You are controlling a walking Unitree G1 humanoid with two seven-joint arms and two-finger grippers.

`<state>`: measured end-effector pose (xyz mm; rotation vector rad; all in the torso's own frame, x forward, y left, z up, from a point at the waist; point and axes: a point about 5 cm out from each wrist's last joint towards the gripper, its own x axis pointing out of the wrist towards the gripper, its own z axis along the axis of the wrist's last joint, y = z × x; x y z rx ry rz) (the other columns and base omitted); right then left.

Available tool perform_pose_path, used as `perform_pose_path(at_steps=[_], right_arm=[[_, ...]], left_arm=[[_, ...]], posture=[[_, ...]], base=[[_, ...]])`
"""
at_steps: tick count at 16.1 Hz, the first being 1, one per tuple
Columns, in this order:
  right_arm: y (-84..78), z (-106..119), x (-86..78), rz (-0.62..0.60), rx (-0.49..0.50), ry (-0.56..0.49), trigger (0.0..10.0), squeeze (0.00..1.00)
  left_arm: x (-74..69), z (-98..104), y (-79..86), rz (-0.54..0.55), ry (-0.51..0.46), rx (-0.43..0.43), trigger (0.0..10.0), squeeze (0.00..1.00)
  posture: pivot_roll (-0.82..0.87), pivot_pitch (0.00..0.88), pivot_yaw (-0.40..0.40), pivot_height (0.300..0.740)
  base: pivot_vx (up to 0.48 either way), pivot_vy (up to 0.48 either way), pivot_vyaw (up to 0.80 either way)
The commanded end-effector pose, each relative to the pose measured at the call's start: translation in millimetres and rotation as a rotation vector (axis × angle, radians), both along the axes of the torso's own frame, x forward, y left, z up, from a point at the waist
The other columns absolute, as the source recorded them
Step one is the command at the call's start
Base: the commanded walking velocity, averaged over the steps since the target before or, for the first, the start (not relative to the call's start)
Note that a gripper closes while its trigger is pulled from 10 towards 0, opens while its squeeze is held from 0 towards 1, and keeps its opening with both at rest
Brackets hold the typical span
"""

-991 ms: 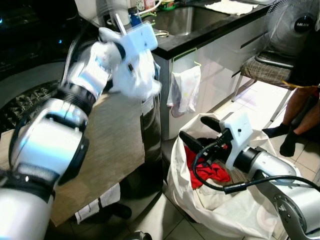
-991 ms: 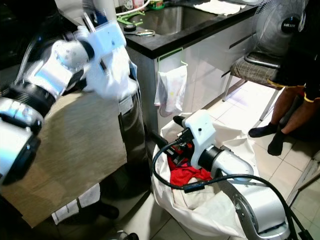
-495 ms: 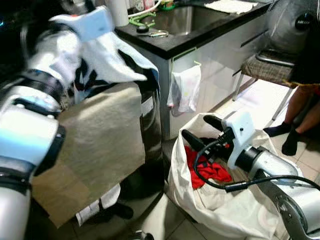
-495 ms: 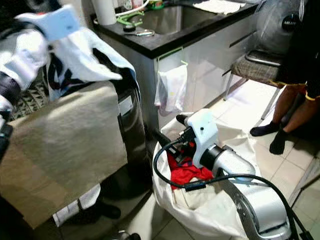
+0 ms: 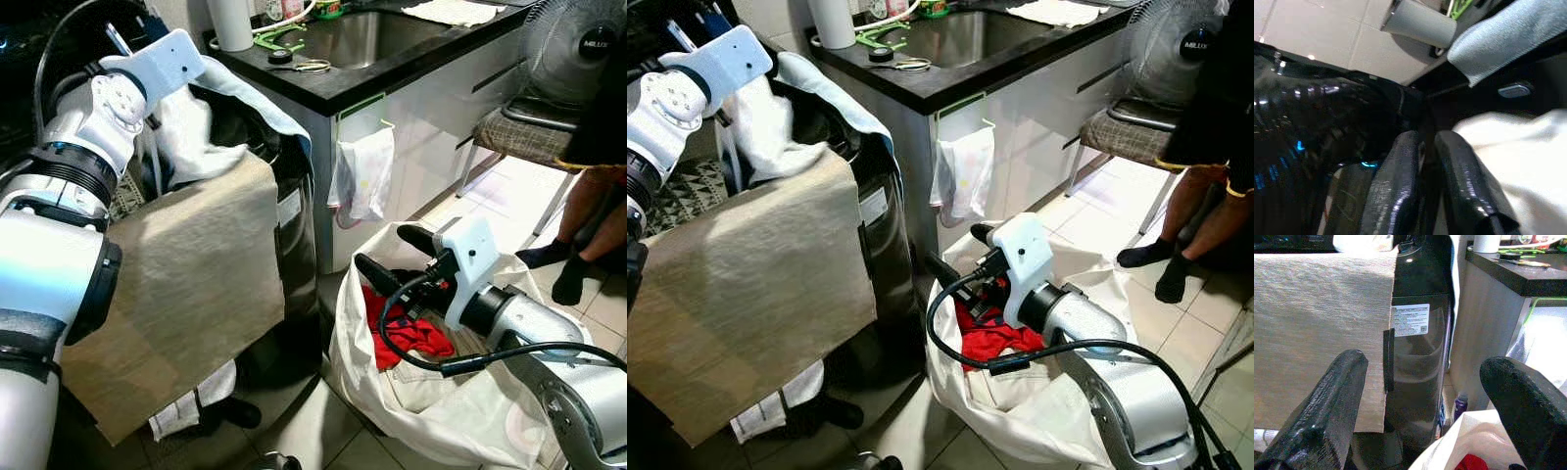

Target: Clothes washing

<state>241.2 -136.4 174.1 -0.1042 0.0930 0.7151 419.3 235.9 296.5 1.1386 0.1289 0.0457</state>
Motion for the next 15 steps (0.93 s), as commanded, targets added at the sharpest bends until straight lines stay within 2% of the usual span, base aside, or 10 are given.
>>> perform_pose_path(at_steps=[1,3,4,5,6,8,9,10,12,15], right_arm=[[1.9,2.6,2.0,0.015,-0.01,-0.009,10.0,0.0],[1.8,2.9,2.6,0.017,-0.011,-0.01,10.0,0.0],[1.9,3.3,3.0,0.018,-0.011,-0.012,10.0,0.0],[2.0,3.5,3.1,0.018,-0.011,-0.013,10.0,0.0],[0.6,7.1,5.7,-0.017,0.006,-0.038,10.0,0.0],[-3.8,12.3,11.7,-0.118,0.034,-0.089,10.0,0.0],[-6.4,16.5,15.2,-0.176,0.074,-0.112,10.0,0.0],[-10.3,21.6,18.1,-0.232,0.119,-0.128,10.0,0.0],[-12.7,22.8,18.7,-0.253,0.13,-0.132,10.0,0.0],[-17.1,21.0,20.6,-0.386,0.2,-0.134,10.0,0.0]], left_arm=[[-1.4,0.0,6.2,0.022,0.02,-0.007,10.0,1.0],[-2.2,4.7,9.6,0.04,-0.008,0.013,10.0,1.0],[-2.4,4.9,9.6,0.026,-0.014,-0.066,10.0,0.58],[-2.3,4.4,8.9,0.015,-0.016,-0.121,10.0,0.58],[1.2,11.2,-17.4,-0.187,-0.036,-0.54,10.0,0.0],[-0.8,23.1,-43.2,-0.467,-0.054,-0.819,10.0,0.0],[-7.7,27.3,-56.4,-0.691,-0.018,-0.959,10.0,0.0],[-34.3,28.2,-69.5,-1.054,0.043,-1.088,10.0,0.0],[-54.3,16.1,-76.0,-1.169,0.12,-1.078,10.0,0.0],[-99.9,-68.8,-101.2,-1.124,0.331,-0.903,10.0,0.0]], posture=[[-0.12,0.0,0.113,0.74],[-0.12,0.0,0.111,0.74],[-0.12,0.0,0.111,0.74],[-0.12,0.0,0.111,0.74],[-0.12,0.0,0.115,0.74],[-0.11,0.0,0.118,0.74],[-0.12,0.0,0.118,0.74],[-0.11,0.0,0.117,0.74],[-0.11,0.0,0.109,0.74],[-0.09,0.0,0.103,0.74]], base=[[0.0,0.0,0.0],[0.0,0.0,0.0],[0.0,0.0,0.0],[0.0,0.0,0.0],[0.0,0.0,0.0],[0.0,0.0,0.0],[0.0,0.0,0.0],[0.0,0.0,0.0],[0.0,0.0,0.0],[0.0,0.0,0.0]])
